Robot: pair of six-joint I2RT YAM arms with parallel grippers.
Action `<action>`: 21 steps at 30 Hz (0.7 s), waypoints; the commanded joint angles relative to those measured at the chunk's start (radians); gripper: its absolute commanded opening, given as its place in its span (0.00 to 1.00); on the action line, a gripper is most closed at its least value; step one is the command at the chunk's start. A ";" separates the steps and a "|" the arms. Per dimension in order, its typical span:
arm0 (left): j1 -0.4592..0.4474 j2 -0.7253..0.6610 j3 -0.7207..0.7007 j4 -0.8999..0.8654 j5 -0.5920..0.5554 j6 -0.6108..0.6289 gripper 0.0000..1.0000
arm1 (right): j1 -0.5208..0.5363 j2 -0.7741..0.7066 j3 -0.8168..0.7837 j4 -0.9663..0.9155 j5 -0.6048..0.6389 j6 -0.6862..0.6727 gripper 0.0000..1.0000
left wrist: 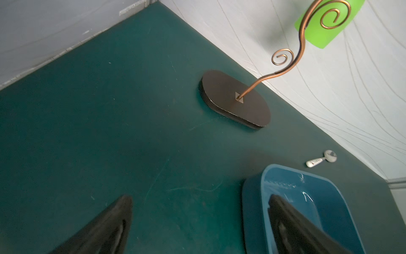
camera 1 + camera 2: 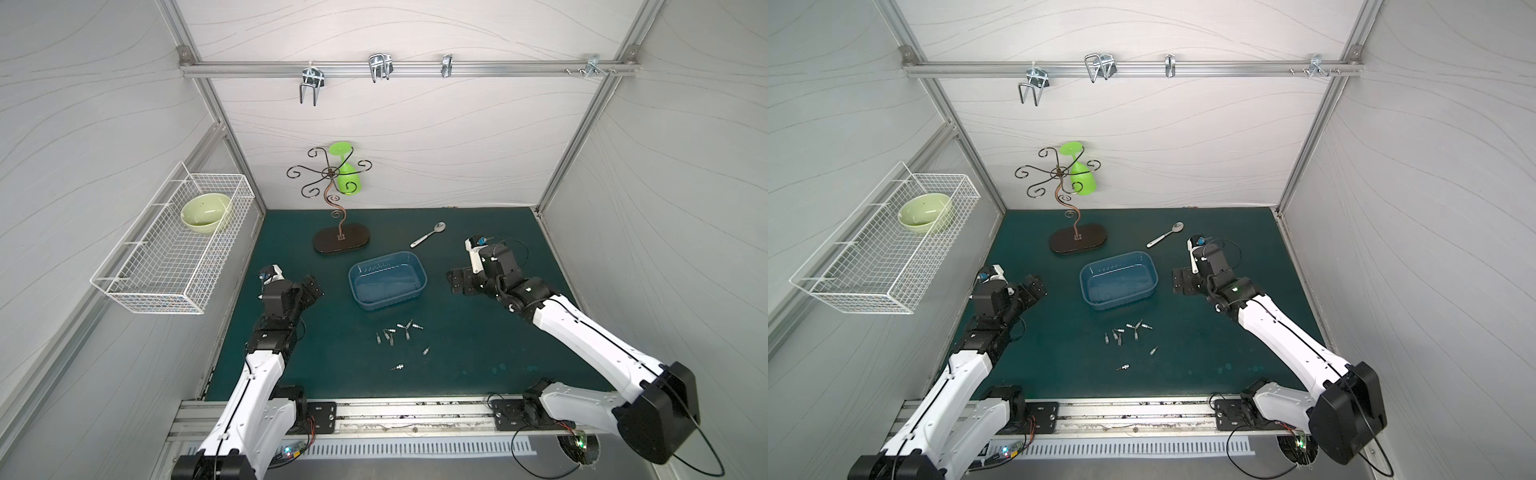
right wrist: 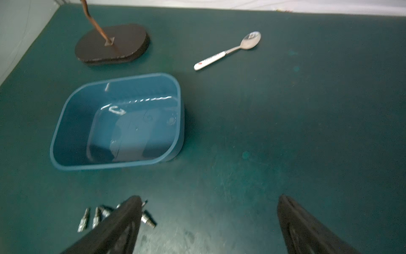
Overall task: Put the bit on the desktop into the storage box
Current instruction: Pick up the screwdriver bit from the center of the board.
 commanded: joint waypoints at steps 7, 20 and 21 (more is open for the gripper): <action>-0.072 -0.073 0.035 -0.164 0.165 -0.033 1.00 | 0.177 -0.093 -0.051 -0.198 0.014 0.106 0.99; -0.323 -0.177 -0.037 -0.277 0.067 -0.021 0.99 | 0.434 -0.040 -0.134 -0.259 0.035 0.303 0.99; -0.324 -0.189 -0.047 -0.277 0.076 -0.014 1.00 | 0.450 -0.025 -0.129 -0.262 0.044 0.313 0.99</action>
